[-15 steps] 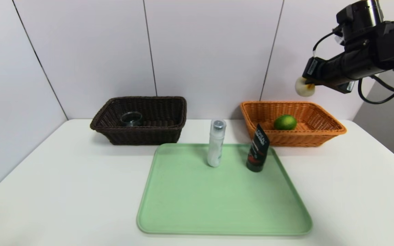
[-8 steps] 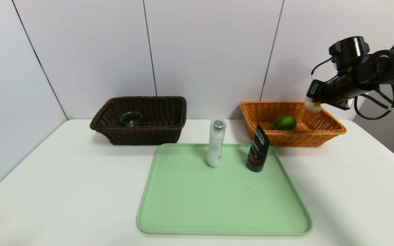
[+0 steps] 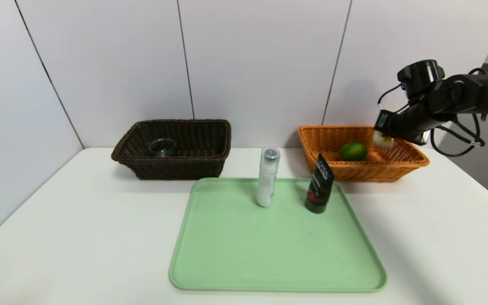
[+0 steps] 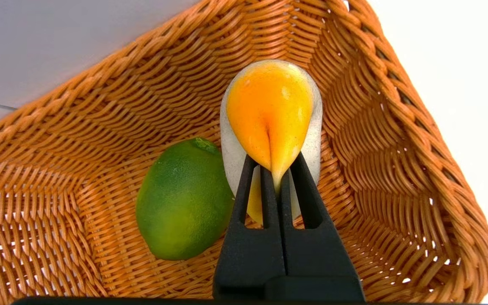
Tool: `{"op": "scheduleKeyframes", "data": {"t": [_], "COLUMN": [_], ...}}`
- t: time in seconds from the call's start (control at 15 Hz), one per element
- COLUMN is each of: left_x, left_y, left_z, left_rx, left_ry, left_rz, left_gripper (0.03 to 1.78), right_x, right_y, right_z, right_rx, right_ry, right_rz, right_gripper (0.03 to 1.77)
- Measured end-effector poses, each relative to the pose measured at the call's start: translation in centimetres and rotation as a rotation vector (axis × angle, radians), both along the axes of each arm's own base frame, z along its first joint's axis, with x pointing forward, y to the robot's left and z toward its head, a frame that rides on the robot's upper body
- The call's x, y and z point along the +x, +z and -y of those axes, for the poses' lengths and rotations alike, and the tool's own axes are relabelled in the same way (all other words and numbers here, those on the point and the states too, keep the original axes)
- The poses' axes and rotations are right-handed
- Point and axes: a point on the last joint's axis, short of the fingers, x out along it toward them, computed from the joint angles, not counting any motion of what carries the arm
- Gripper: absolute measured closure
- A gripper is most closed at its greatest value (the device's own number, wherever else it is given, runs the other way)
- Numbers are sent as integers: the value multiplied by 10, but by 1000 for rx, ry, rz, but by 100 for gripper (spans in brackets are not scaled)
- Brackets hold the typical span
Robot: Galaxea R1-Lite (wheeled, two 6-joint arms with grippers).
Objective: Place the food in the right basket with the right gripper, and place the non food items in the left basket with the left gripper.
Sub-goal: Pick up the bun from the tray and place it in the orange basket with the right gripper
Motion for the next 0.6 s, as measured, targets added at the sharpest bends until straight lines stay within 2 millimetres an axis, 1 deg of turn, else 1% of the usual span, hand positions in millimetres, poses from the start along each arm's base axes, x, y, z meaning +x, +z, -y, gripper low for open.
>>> {"op": "scheduleKeyframes", "data": {"t": [0.33, 0.6], "left_x": [0, 0], "left_y": [0, -2], "left_z": [0, 0], "left_rx": [0, 1], "left_ry": [0, 1], "left_rz": [-2, -7], "left_gripper": [12, 12], "right_x": [3, 5], "right_y": [-8, -10], "right_z": [0, 0], "right_rx": [-1, 1], "right_ry": [2, 1], "right_rz": [-22, -23], "right_gripper": [174, 113]}}
